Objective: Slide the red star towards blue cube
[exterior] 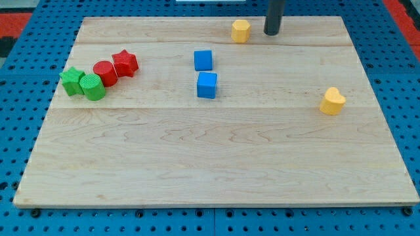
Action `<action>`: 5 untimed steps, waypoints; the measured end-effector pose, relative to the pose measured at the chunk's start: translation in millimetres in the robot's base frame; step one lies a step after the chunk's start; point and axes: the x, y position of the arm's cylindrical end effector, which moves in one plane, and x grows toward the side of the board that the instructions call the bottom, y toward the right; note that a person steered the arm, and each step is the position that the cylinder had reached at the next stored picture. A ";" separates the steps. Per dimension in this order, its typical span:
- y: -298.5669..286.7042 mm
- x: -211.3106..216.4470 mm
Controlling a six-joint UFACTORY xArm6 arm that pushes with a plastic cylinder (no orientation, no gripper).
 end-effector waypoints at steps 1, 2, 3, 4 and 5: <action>-82.6 0.1; -89.9 0.1; -113.7 -32.5; -178.8 -34.8; -191.2 12.3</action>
